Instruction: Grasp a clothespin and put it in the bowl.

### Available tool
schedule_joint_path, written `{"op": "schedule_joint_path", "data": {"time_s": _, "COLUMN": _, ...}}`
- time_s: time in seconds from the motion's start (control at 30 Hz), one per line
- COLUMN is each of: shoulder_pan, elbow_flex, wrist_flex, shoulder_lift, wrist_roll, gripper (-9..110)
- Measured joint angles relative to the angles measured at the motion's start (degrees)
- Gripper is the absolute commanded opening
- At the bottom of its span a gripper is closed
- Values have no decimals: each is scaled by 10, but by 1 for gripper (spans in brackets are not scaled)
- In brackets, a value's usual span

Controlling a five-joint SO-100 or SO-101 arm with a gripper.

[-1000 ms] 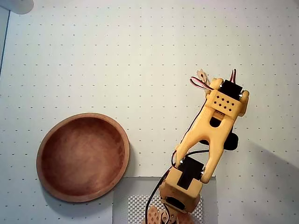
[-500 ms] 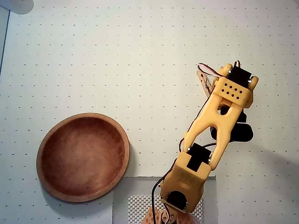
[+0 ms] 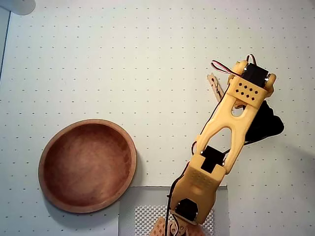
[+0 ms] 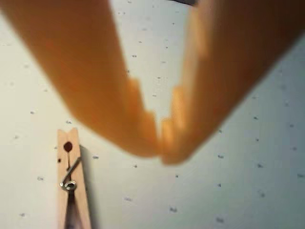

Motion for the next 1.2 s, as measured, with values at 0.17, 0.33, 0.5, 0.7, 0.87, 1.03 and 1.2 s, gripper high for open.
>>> {"op": "schedule_joint_path", "data": {"time_s": 0.17, "shoulder_pan": -1, "elbow_flex": 0, "wrist_flex": 0, "shoulder_lift": -11, "wrist_roll": -43, "gripper": -3}}
{"op": "schedule_joint_path", "data": {"time_s": 0.33, "shoulder_pan": -32, "elbow_flex": 0, "wrist_flex": 0, "shoulder_lift": -58, "wrist_roll": -55, "gripper": -3}}
{"op": "schedule_joint_path", "data": {"time_s": 0.5, "shoulder_pan": -53, "elbow_flex": -45, "wrist_flex": 0, "shoulder_lift": -108, "wrist_roll": -57, "gripper": -3}}
{"op": "schedule_joint_path", "data": {"time_s": 0.7, "shoulder_pan": -73, "elbow_flex": -129, "wrist_flex": 0, "shoulder_lift": -178, "wrist_roll": -57, "gripper": -3}}
{"op": "schedule_joint_path", "data": {"time_s": 0.87, "shoulder_pan": -70, "elbow_flex": -181, "wrist_flex": 0, "shoulder_lift": -212, "wrist_roll": -49, "gripper": -3}}
{"op": "schedule_joint_path", "data": {"time_s": 1.03, "shoulder_pan": -73, "elbow_flex": -207, "wrist_flex": 0, "shoulder_lift": -230, "wrist_roll": -44, "gripper": -3}}
{"op": "schedule_joint_path", "data": {"time_s": 1.2, "shoulder_pan": -74, "elbow_flex": -210, "wrist_flex": 0, "shoulder_lift": -232, "wrist_roll": -44, "gripper": -3}}
